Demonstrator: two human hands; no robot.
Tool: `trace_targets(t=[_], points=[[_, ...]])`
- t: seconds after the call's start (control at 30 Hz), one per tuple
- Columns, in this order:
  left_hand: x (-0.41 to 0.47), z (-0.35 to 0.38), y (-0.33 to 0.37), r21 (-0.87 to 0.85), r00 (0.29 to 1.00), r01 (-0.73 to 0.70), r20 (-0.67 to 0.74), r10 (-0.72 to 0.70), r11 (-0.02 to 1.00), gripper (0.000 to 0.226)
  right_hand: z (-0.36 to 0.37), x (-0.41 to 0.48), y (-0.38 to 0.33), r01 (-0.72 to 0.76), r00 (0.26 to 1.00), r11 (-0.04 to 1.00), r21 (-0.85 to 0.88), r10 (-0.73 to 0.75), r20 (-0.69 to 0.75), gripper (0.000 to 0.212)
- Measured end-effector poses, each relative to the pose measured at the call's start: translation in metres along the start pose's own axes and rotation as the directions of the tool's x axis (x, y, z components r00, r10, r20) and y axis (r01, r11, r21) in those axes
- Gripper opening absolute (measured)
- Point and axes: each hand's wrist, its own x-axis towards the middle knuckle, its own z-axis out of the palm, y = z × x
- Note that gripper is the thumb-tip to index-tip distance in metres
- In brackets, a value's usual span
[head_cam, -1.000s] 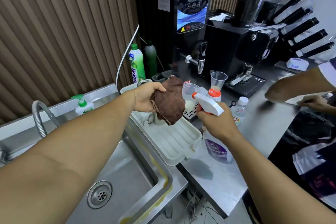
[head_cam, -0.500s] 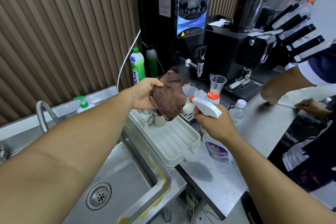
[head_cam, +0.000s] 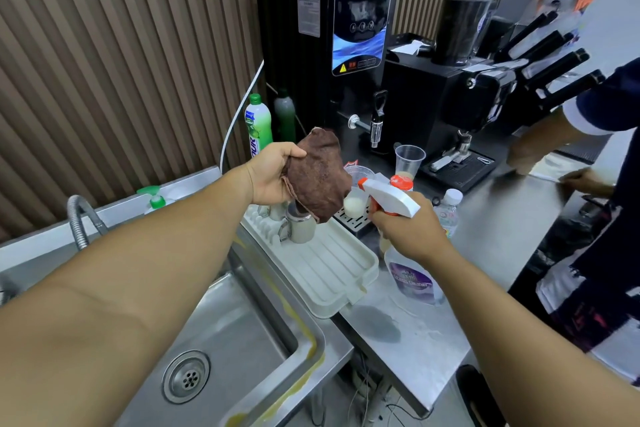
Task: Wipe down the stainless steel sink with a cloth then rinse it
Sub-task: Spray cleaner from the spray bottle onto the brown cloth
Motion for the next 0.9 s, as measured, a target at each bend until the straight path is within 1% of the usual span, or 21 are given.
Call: trace_targets(t=[0.13,0.2,0.3,0.37,0.43,0.53,0.63,0.7,0.8,0.9], points=[[-0.004,0.003,0.007,0.022,1.0,-0.007,-0.006,0.007,1.0,0.035,-0.004,0.002,-0.003,0.035,0.999,0.999,-0.015,-0.035,0.003,0.006],[-0.006,0.006,0.011,0.033,1.0,-0.01,0.0,0.01,0.999,0.034,-0.006,0.003,-0.002,0.037,0.999,0.998,-0.043,-0.037,-0.004,0.008],[-0.008,0.008,0.015,0.032,1.0,-0.014,0.021,0.014,0.999,0.036,-0.009,0.004,0.0,0.029,0.999,0.999,-0.026,-0.029,-0.013,0.001],[-0.009,0.009,0.016,0.031,0.999,-0.015,0.031,0.014,0.999,0.037,-0.011,0.004,0.001,0.023,1.0,1.0,-0.02,-0.024,-0.005,0.004],[-0.01,0.01,0.016,0.033,0.999,-0.018,0.033,0.017,0.999,0.037,-0.013,0.003,0.002,0.021,1.0,1.0,-0.016,-0.021,-0.008,0.001],[-0.011,0.013,0.016,0.032,0.999,-0.029,0.023,0.028,0.999,0.035,-0.011,-0.002,0.001,0.03,0.999,0.999,-0.045,-0.03,-0.015,0.005],[-0.009,0.014,0.015,0.044,0.999,-0.039,0.017,0.039,0.998,0.035,-0.006,-0.006,-0.003,0.072,0.997,0.995,-0.064,-0.071,0.021,0.003],[-0.008,0.014,0.013,0.066,0.999,-0.04,0.011,0.04,0.997,0.033,-0.005,-0.009,-0.004,0.085,0.996,0.994,-0.065,-0.083,0.042,0.006],[-0.006,0.015,0.012,0.087,0.999,-0.044,0.006,0.043,0.995,0.032,-0.006,-0.008,-0.001,0.058,0.998,0.996,-0.072,-0.057,0.017,0.01],[-0.003,0.012,0.011,0.115,0.999,-0.046,-0.007,0.047,0.992,0.031,-0.01,-0.005,0.004,0.02,0.999,0.998,-0.064,-0.022,-0.043,0.003]])
